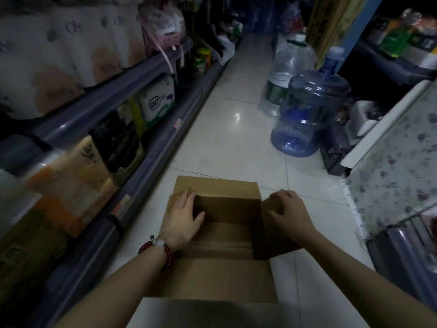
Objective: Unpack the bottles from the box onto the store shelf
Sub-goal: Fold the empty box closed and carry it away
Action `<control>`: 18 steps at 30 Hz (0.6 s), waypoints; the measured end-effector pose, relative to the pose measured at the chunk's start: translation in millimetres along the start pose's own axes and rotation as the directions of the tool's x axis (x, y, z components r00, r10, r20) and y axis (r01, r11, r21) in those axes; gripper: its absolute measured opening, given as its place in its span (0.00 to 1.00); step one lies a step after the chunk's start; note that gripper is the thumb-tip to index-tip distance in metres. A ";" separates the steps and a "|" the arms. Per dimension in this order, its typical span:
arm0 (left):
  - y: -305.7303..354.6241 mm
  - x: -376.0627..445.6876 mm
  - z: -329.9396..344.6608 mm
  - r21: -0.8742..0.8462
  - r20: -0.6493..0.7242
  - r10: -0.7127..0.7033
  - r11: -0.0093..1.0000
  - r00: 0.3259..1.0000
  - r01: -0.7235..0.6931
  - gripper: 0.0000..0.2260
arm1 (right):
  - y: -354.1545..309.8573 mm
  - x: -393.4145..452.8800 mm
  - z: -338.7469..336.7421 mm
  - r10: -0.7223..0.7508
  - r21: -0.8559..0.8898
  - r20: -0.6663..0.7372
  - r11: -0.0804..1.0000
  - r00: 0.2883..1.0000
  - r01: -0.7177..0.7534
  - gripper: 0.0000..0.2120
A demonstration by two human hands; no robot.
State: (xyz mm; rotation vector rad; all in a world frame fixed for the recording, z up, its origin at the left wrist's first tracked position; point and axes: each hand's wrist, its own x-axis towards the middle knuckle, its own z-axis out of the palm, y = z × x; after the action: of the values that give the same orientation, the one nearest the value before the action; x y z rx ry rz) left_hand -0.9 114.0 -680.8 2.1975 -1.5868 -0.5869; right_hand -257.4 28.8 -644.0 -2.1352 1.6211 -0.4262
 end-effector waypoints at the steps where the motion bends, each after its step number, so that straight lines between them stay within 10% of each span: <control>1: 4.1 0.3 7.6 0.006 0.039 -0.019 1.000 0.999 0.018 0.30 | 6.0 -0.1 -1.8 0.017 0.024 -0.043 1.000 0.999 -0.016 0.21; 9: 5.6 3.0 33.2 0.125 0.123 -0.098 0.989 0.987 0.083 0.29 | 54.0 2.7 -3.2 0.276 0.210 -0.211 0.950 0.937 -0.233 0.22; 18: 3.0 1.7 33.1 0.135 0.116 -0.098 0.987 0.988 0.082 0.28 | 14.3 1.3 31.3 0.038 0.324 0.004 0.945 0.999 -0.037 0.23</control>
State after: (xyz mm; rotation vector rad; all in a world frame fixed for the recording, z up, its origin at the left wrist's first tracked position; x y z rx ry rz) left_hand -20.4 109.8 -707.5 2.3807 -1.6351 -0.6736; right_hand -253.8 28.8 -678.2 -1.8562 1.4729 -0.6357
